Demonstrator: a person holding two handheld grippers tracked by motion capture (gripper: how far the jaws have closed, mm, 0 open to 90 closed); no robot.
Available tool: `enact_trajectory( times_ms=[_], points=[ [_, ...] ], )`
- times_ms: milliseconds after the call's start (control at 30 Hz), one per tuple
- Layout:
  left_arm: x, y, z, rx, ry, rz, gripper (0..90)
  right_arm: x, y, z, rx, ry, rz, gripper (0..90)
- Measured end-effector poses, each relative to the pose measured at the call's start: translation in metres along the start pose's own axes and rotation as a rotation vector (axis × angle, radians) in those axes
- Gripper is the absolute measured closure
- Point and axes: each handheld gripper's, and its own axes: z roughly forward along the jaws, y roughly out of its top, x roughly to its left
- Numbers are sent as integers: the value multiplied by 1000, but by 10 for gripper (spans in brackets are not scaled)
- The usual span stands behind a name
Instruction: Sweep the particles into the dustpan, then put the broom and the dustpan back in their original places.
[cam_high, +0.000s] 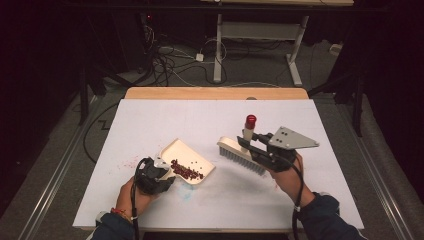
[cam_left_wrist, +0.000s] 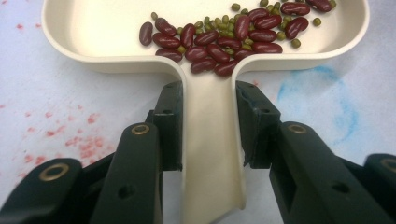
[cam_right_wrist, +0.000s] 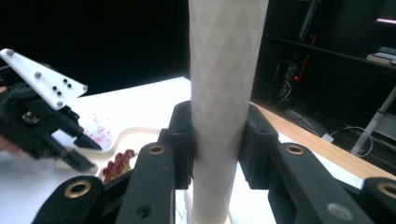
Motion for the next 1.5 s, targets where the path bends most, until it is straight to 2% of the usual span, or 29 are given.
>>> enact_trajectory(
  times_ms=[167, 333, 533, 633, 900, 1033, 1200, 1267, 1367, 1433, 1500],
  points=[
    [1, -7, -3, -13, 21, -24, 636, -14, -3, -30, 19, 18, 9, 700],
    [4, -13, -6, -29, 38, -52, 636, -21, -10, -54, 44, 6, 10, 700],
    [8, -17, -5, -31, 55, -76, 635, -30, -19, -77, 72, 5, 14, 699],
    [11, -18, -4, -35, 50, -90, 635, -34, -23, -87, 90, 6, 25, 699],
    [18, -18, -3, -47, 75, -146, 635, -37, -28, -112, 138, 66, 61, 699],
    [20, -14, 0, -58, 94, -179, 634, -41, -34, -115, 172, 78, 70, 699],
    [23, -4, 8, -75, 120, -232, 634, -50, -40, -105, 230, 121, 81, 698],
    [24, -3, 12, -87, 119, -274, 633, -56, -43, -100, 248, 117, 87, 698],
    [21, 1, 18, -91, 138, -311, 617, -67, -43, -93, 262, 101, 86, 694],
    [17, 3, 19, -94, 146, -312, 601, -74, -41, -87, 271, 108, 83, 685],
    [14, 4, 20, -100, 121, -312, 562, -80, -40, -80, 284, 94, 86, 670]
  ],
)
